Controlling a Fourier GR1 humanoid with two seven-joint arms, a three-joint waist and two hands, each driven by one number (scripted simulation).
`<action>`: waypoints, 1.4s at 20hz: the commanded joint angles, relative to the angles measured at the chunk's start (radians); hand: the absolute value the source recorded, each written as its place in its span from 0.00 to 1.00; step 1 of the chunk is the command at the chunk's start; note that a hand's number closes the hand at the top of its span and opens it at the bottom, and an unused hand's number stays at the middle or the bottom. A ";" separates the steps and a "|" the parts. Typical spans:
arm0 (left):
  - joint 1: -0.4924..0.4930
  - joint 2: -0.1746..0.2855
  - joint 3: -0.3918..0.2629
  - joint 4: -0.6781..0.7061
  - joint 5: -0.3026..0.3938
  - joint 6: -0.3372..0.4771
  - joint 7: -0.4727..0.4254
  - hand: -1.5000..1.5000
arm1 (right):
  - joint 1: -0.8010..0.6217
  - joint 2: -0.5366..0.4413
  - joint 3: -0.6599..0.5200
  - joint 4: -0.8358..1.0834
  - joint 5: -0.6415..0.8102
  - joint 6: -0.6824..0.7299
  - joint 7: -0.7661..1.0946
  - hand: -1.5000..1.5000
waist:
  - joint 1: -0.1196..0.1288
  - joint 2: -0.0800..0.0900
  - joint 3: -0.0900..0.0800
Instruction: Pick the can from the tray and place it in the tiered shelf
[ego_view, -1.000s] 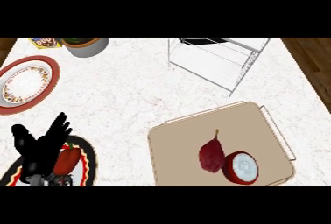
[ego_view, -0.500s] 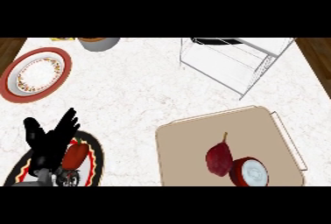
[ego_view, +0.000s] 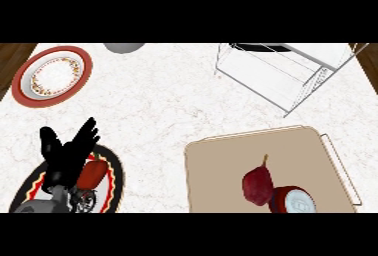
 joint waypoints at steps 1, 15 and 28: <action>-0.021 -0.005 -0.012 -0.003 -0.010 0.003 0.021 0.50 | 0.023 -0.038 0.045 -0.145 0.233 -0.032 0.214 0.00 | 0.015 0.004 -0.002; -0.060 -0.019 -0.013 0.054 -0.018 -0.012 0.025 0.50 | -0.299 -0.255 0.199 -0.023 0.304 -0.019 0.678 0.00 | 0.031 0.000 -0.001; -0.051 -0.027 0.005 0.076 -0.025 -0.014 0.005 0.50 | -0.600 -0.060 0.489 0.161 0.644 0.092 0.910 0.00 | 0.007 -0.009 0.002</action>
